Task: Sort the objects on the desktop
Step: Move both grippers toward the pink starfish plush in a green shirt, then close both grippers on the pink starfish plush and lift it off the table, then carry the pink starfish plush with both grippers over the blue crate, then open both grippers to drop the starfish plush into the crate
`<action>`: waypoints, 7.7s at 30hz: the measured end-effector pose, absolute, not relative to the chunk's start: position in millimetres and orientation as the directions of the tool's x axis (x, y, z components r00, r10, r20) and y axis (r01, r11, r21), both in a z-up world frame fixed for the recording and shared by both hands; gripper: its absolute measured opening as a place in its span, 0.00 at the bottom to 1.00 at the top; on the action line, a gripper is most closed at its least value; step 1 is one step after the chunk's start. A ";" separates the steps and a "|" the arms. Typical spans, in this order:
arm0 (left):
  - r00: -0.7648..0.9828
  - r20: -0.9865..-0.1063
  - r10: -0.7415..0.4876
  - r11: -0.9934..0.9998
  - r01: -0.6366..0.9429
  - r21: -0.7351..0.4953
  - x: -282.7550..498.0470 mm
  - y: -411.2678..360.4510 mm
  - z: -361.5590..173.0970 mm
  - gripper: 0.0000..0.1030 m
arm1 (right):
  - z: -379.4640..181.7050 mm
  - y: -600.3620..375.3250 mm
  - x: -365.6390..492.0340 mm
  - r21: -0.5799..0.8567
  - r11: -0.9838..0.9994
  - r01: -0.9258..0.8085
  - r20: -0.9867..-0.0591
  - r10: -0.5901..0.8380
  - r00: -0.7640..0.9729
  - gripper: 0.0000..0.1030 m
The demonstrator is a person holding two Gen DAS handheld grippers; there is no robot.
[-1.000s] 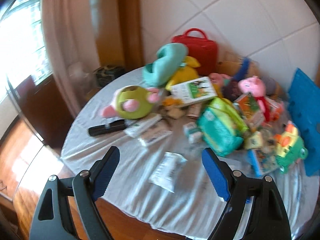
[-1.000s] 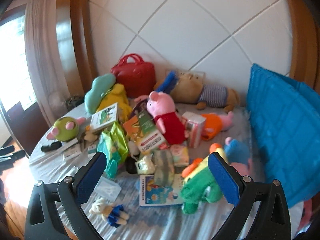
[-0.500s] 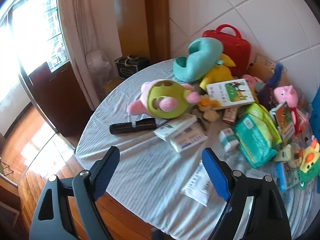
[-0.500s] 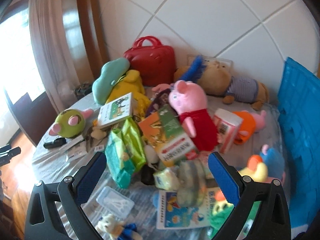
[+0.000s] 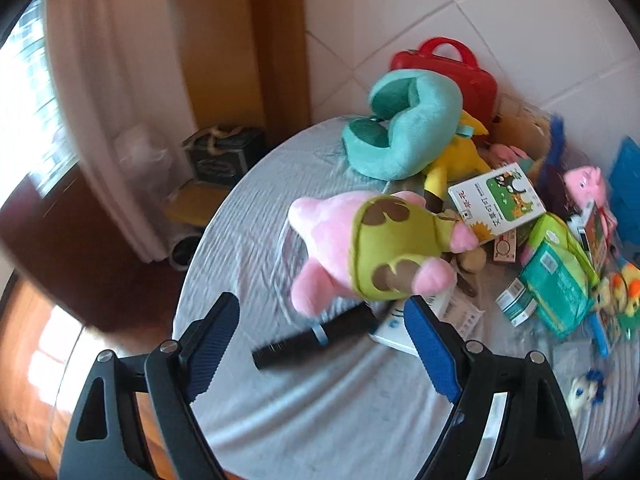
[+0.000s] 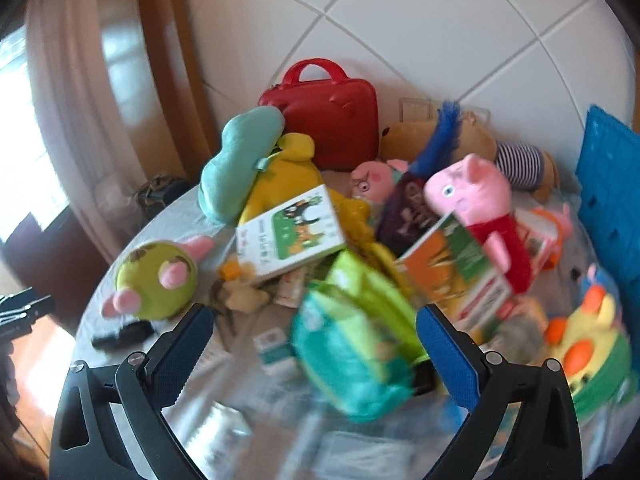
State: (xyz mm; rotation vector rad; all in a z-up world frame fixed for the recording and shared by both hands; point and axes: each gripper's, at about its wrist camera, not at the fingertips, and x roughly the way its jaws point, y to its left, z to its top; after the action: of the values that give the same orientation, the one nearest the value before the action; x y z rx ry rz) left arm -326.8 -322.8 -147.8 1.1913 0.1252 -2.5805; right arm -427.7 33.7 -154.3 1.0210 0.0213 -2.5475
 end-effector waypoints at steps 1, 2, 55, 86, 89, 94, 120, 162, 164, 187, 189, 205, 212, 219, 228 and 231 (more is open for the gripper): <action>-0.612 -0.760 -0.219 -0.958 0.282 0.049 -330.9 -330.1 -148.4 0.82 | -155.1 24.5 -424.0 0.135 -0.928 0.348 -0.668 -0.345 -0.659 1.00; -0.610 -0.764 -0.210 -0.963 0.263 0.054 -335.1 -337.4 -148.9 0.82 | -156.0 15.5 -420.5 0.141 -0.933 0.332 -0.670 -0.337 -0.661 1.00; -0.334 -0.813 0.476 -0.768 -0.609 -0.200 -565.6 -475.1 -286.4 1.00 | -267.6 -213.0 -438.7 0.280 -0.918 -0.280 -0.788 -0.053 -0.614 1.00; -0.223 -0.731 0.645 -0.750 -0.371 -0.548 -549.4 -465.3 -297.0 1.00 | -234.5 -216.1 -439.5 0.219 -0.970 -0.103 -0.786 -0.113 -0.608 1.00; -0.215 -0.672 0.709 -0.701 -0.321 -0.637 -550.3 -448.8 -309.1 1.00 | -250.7 -220.5 -452.3 0.258 -0.964 -0.065 -0.792 -0.173 -0.585 1.00; -0.207 -0.618 0.758 -0.652 -0.248 -0.717 -544.6 -449.3 -325.8 1.00 | -285.0 -221.4 -465.7 0.376 -0.926 -0.041 -0.779 -0.292 -0.556 1.00; -0.293 -0.451 0.843 -0.521 -0.649 -0.554 -468.3 -438.8 -144.5 0.89 | -147.0 -243.6 -376.3 0.311 -0.950 0.006 -0.557 -0.188 -0.809 0.88; -0.359 -0.295 0.885 -0.461 -0.760 -0.458 -369.1 -123.3 -19.2 0.89 | -11.7 56.1 -262.8 0.200 -0.979 0.037 -0.363 -0.109 -0.925 0.88; -0.368 -0.290 0.884 -0.466 -0.757 -0.458 -368.3 -102.9 -17.3 0.89 | -8.6 74.7 -263.1 0.193 -0.980 0.046 -0.361 -0.114 -0.926 0.88; -0.470 -0.295 0.832 -0.555 -0.707 -0.438 -403.0 133.2 -5.4 0.89 | 3.4 336.6 -316.1 0.206 -0.962 0.181 -0.357 -0.246 -0.901 0.89; -0.453 -0.291 0.843 -0.539 -0.722 -0.434 -411.9 153.3 -0.3 0.89 | 8.4 354.0 -320.7 0.199 -0.965 0.168 -0.346 -0.230 -0.910 0.89; -0.449 -0.347 0.823 -0.561 -0.737 -0.378 -486.5 407.3 32.5 0.89 | 30.6 596.6 -378.1 0.242 -0.957 0.162 -0.290 -0.230 -0.929 0.90; -0.513 -0.434 0.741 -0.656 -0.692 -0.302 -513.1 491.7 32.1 1.00 | 17.8 687.0 -408.2 0.257 -0.962 0.088 -0.328 -0.172 -0.929 0.96; -0.547 -0.473 0.691 -0.704 -0.656 -0.271 -523.8 519.6 24.1 1.00 | -7.9 738.5 -423.5 0.314 -0.949 0.040 -0.346 -0.153 -0.926 0.96; -0.556 -0.501 0.664 -0.725 -0.643 -0.247 -521.4 531.7 19.9 1.00 | -8.2 726.3 -423.9 0.267 -0.962 0.056 -0.342 -0.149 -0.928 0.96; -0.557 -0.505 0.659 -0.728 -0.642 -0.242 -518.5 531.5 19.0 1.00 | -7.2 725.2 -423.2 0.267 -0.962 0.059 -0.341 -0.152 -0.928 0.96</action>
State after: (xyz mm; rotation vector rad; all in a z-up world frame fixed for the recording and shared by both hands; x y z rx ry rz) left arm -518.5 531.5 19.0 1.2255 0.0619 -3.6987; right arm -423.2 725.2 -7.2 0.5539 -0.3861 -2.9572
